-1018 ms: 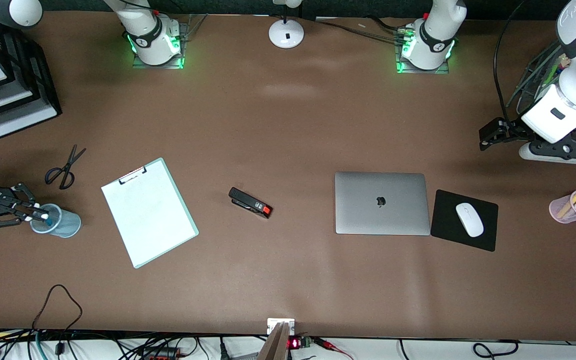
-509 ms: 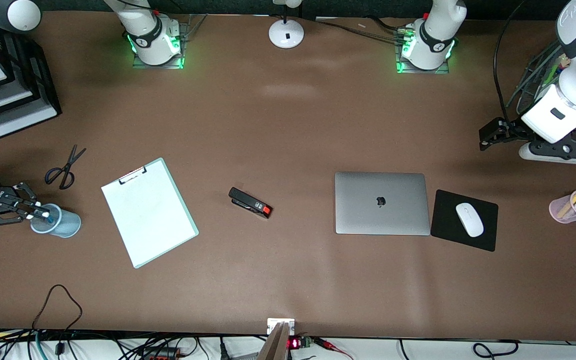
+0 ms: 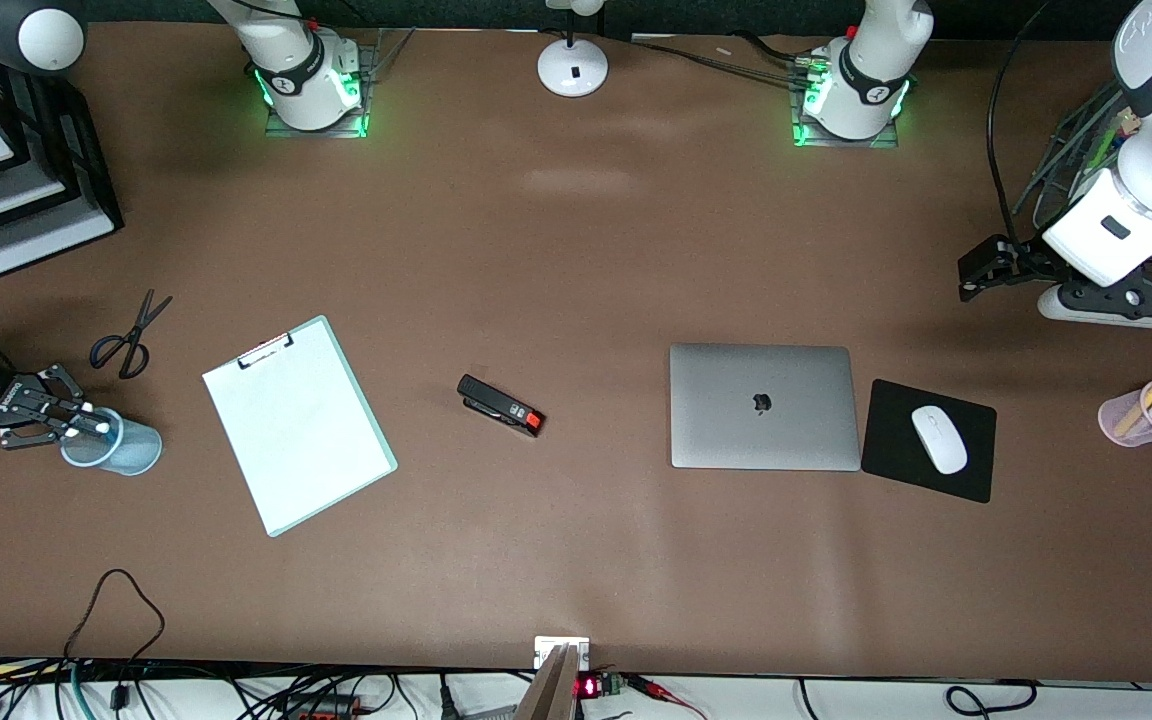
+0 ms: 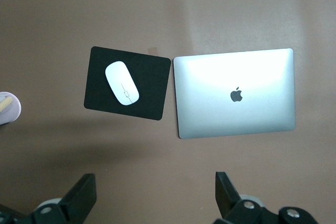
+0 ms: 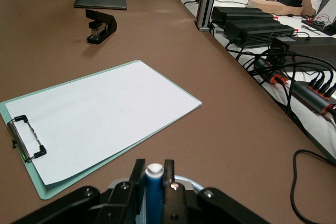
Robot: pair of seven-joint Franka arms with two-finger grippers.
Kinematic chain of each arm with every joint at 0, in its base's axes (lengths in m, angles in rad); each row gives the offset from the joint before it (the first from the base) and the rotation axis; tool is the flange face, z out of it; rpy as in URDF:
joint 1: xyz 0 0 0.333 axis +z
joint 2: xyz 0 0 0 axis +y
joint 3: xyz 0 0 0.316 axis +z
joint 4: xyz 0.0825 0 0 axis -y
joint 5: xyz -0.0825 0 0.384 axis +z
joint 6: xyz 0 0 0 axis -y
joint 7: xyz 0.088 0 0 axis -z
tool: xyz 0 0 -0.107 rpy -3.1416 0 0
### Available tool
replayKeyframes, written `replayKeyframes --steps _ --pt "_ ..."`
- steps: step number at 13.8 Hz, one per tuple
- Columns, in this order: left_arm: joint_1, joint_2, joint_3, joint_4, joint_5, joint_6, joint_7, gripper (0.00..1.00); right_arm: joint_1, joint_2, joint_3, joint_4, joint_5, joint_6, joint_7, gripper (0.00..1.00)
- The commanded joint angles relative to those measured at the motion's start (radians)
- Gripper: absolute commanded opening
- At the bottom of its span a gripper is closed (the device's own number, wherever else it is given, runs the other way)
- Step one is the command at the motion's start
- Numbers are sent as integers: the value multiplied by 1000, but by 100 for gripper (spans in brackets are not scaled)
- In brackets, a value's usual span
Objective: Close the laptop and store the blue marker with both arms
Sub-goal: 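Lower the blue marker into the light blue cup with the right gripper, then open the right gripper to release the marker in the cup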
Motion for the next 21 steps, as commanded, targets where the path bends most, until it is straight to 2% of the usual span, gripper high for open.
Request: replayKeyframes --steps 1,5,6,7,8,9,11,13,18,21 --pt "-4 -1 2 14 4 -21 -12 100 -15 22 13 25 23 -14 -15 2" --pt "5 0 4 13 4 -23 -5 100 -16 23 13 23 18 -16 -15 4" --pt "7 0 2 13 4 -23 -4 100 -16 23 13 23 17 -17 -10 10" --pt "8 0 4 13 4 -23 -4 100 -16 17 11 23 15 -19 0 33" --pt "8 2 4 11 4 -23 -2 100 -16 14 11 25 17 -20 11 86" --pt "10 2 4 11 2 -23 -4 100 -16 10 11 28 17 -25 17 100" --pt "10 3 5 11 2 -23 -4 100 -15 0 11 29 18 -33 25 100" --pt "11 6 5 13 0 -23 -5 100 -13 -16 7 43 8 -69 116 100" --pt "24 10 7 13 -6 -32 -4 100 -6 -26 2 187 -89 -180 334 100" --pt "30 10 8 11 -9 -32 -4 100 2 -75 3 266 -167 -238 479 100"
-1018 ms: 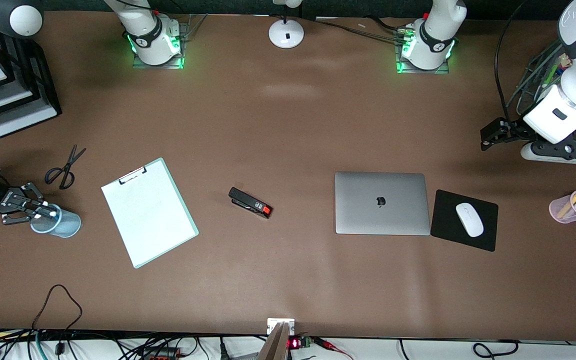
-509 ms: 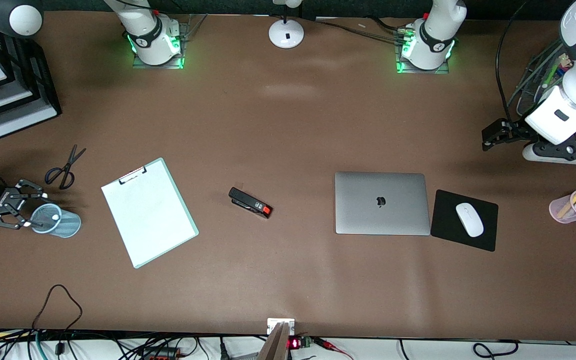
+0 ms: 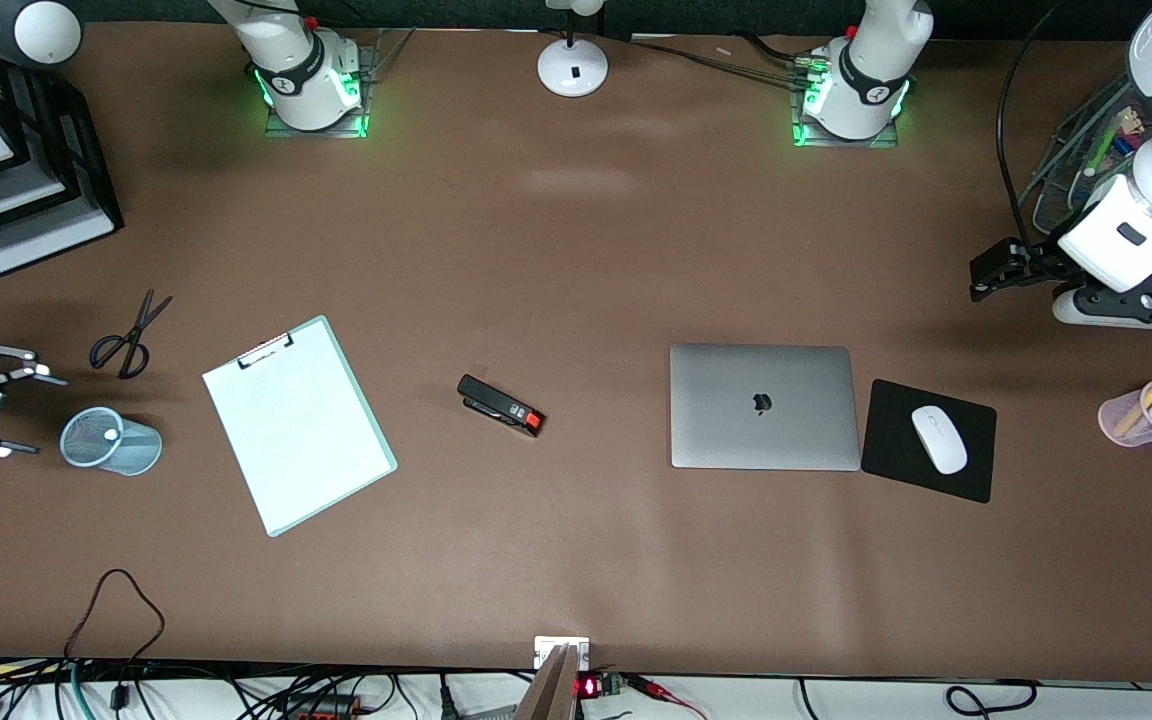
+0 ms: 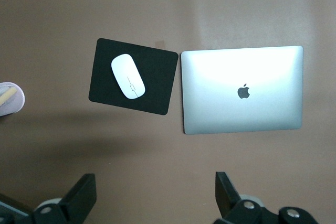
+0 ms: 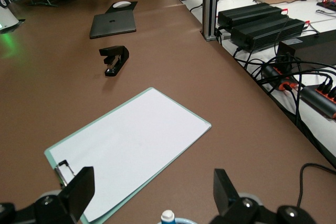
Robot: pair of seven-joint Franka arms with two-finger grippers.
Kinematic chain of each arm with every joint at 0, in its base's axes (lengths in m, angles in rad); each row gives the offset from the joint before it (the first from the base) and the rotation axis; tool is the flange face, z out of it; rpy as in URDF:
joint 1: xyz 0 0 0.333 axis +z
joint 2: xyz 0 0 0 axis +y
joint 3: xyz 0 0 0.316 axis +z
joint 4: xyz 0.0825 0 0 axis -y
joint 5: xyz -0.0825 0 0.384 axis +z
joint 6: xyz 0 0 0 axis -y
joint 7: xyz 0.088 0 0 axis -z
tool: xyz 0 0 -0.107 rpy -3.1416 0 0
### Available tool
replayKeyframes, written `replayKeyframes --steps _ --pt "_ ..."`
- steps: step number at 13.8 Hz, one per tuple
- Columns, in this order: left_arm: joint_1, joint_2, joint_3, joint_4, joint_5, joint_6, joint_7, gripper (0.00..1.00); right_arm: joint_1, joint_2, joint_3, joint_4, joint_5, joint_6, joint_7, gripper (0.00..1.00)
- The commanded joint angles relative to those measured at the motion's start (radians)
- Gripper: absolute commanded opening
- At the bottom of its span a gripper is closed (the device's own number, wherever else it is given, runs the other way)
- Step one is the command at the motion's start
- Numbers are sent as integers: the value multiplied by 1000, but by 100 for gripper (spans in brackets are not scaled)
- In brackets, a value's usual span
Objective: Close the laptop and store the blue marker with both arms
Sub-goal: 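Open the right gripper to release the marker in the cup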
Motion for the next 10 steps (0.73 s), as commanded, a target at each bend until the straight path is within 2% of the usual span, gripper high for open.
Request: replayKeyframes --steps 1,6,10 --pt "10 6 1 11 -9 -14 -4 100 15 -51 4 67 -77 -63 140 100" --pt "26 12 1 11 -10 -23 -2 100 121 -199 5 73 -216 -75 372 100" --pt "41 18 1 11 -10 -29 -1 100 271 -260 2 73 -331 -61 580 100"
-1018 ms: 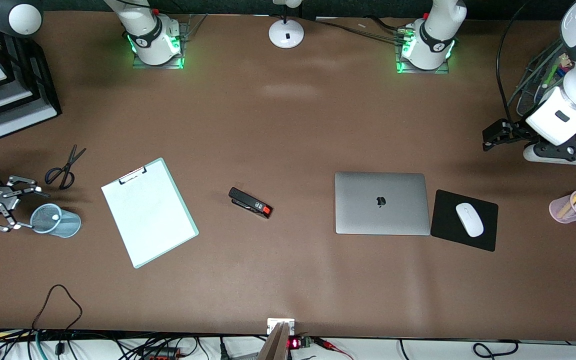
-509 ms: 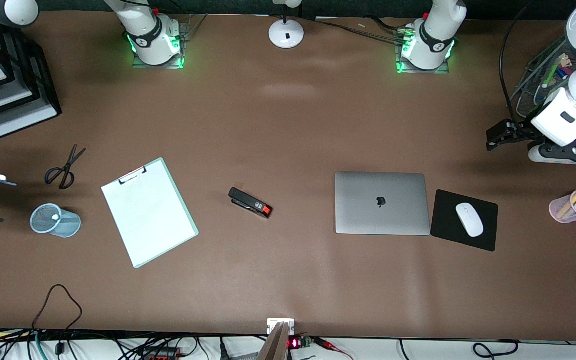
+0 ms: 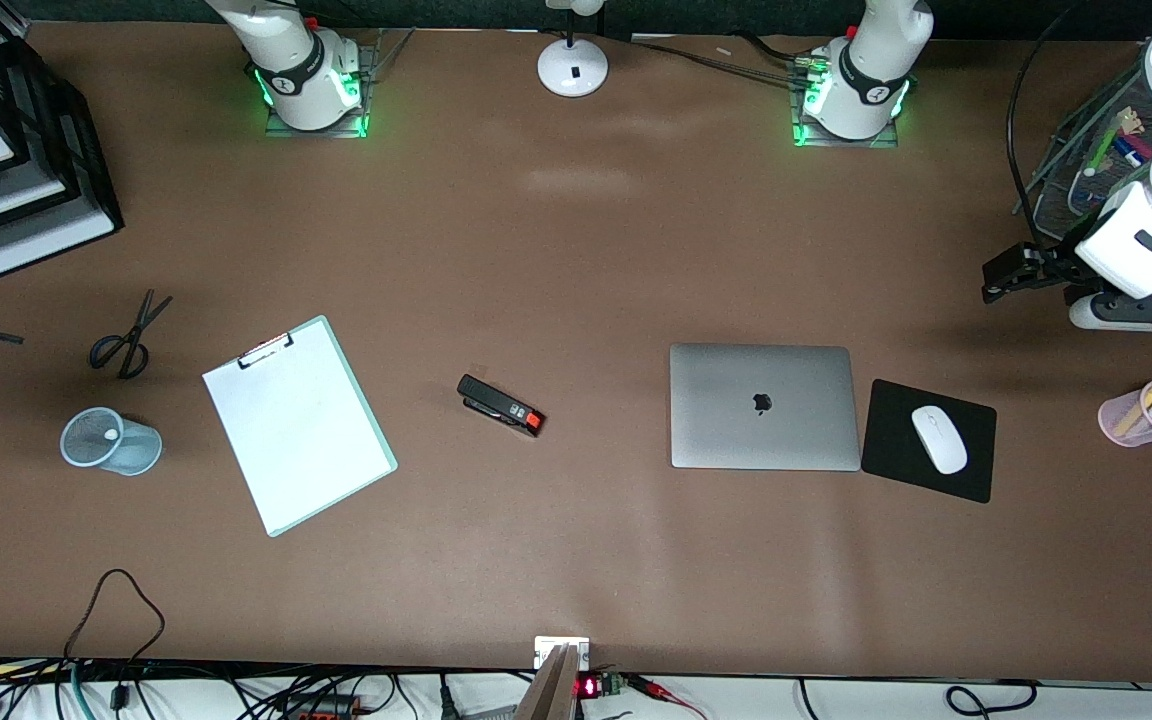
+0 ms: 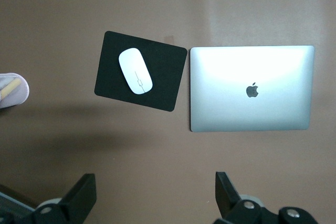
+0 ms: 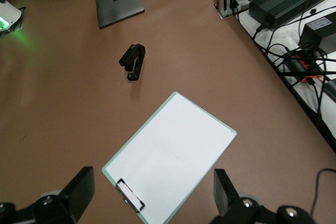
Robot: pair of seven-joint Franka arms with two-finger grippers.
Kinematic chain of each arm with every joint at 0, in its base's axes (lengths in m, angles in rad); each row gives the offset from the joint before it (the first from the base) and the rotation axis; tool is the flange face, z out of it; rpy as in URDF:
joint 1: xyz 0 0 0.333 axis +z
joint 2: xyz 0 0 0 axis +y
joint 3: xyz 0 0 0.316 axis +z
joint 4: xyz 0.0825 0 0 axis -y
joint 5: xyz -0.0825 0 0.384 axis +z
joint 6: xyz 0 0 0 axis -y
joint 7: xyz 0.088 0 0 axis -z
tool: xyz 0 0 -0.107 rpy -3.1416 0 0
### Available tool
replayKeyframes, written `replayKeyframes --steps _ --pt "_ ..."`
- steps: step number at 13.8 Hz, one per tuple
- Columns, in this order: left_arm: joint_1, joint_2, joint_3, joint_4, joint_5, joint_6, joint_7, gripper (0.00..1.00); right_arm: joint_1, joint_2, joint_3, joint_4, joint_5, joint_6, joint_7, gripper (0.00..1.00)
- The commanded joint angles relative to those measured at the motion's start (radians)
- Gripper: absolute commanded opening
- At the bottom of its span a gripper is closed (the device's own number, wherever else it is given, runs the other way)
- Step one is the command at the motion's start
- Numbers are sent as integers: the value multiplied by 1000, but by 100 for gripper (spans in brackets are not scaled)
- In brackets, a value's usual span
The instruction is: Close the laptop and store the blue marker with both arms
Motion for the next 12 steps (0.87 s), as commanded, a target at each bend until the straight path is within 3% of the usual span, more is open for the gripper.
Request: replayKeyframes --steps 1,7,9,12 --pt "10 7 -1 13 -10 -19 -1 100 110 -30 -8 -6 -87 18 133 100" --pt "48 19 4 13 -33 -21 42 100 332 -59 -4 -12 -309 144 481 100" --pt "55 27 4 13 -42 -21 48 100 398 -83 -1 -38 -401 158 698 100" --pt "55 27 4 14 -45 -21 73 100 443 -116 1 -133 -438 186 933 100"
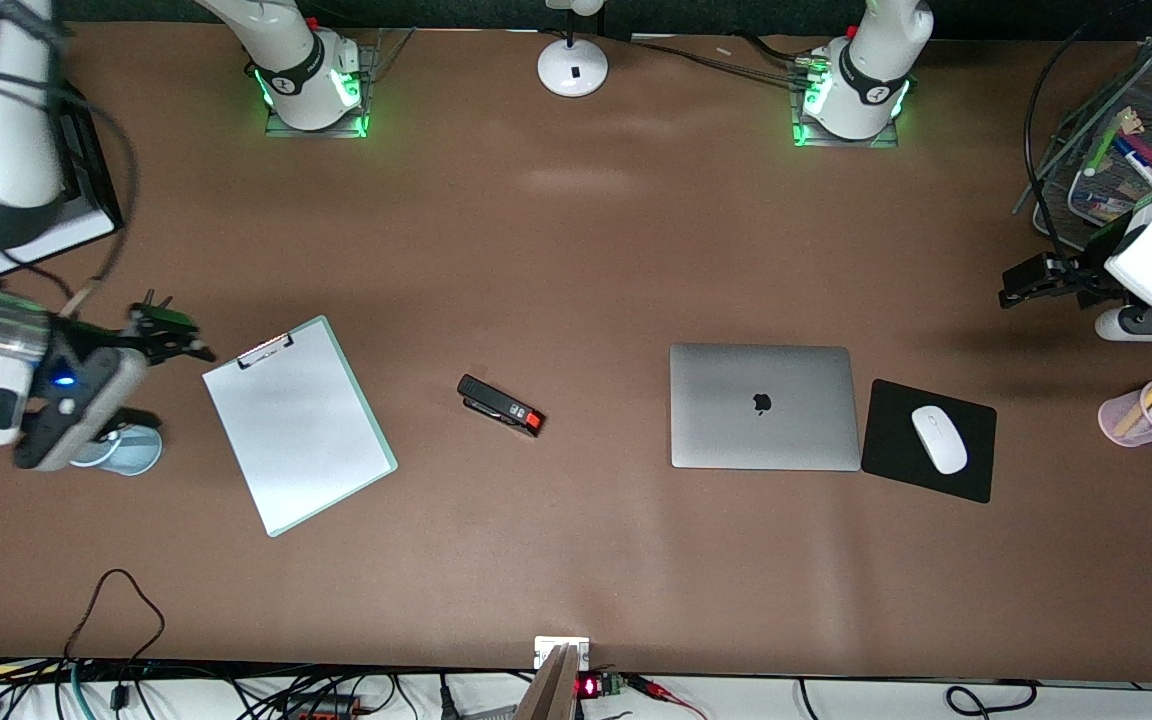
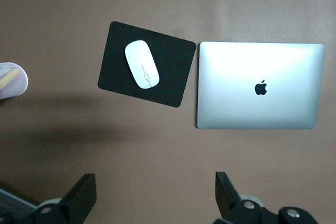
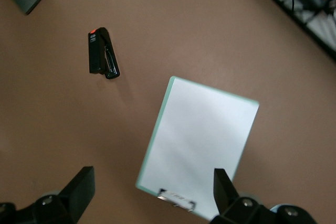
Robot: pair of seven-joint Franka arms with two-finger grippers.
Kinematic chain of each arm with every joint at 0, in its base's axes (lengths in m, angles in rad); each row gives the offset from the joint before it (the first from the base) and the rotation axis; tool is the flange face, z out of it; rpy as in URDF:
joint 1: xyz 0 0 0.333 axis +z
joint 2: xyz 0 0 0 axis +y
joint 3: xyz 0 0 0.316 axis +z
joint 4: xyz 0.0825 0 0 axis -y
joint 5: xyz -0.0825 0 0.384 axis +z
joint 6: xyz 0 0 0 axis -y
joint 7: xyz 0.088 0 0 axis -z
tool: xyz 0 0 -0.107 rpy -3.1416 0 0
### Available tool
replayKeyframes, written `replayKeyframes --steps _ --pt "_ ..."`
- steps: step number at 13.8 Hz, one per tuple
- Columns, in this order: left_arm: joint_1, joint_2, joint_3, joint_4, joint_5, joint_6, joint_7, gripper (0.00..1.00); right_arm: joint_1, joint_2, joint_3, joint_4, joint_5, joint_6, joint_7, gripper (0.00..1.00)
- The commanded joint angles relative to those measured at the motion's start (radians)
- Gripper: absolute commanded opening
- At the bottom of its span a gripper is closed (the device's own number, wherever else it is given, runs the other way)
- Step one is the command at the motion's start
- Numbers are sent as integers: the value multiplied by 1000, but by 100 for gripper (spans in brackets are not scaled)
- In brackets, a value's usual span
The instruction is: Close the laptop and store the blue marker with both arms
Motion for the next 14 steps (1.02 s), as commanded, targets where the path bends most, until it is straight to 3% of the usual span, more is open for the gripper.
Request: replayKeyframes --steps 1,4,9,12,14 --pt "4 5 0 14 -21 -12 33 100 13 -64 -2 -125 -30 52 185 100" --pt "4 5 0 14 -21 -12 31 100 10 -102 -4 -236 -55 83 366 100" --pt "4 5 0 14 -21 -12 31 100 12 -153 -4 -307 -260 23 659 100" --pt "4 5 0 14 -22 -12 31 100 -37 -196 -4 -307 -334 -12 687 100" --pt "4 5 0 14 -22 -12 31 100 -132 -216 -1 -307 -325 -2 652 100"
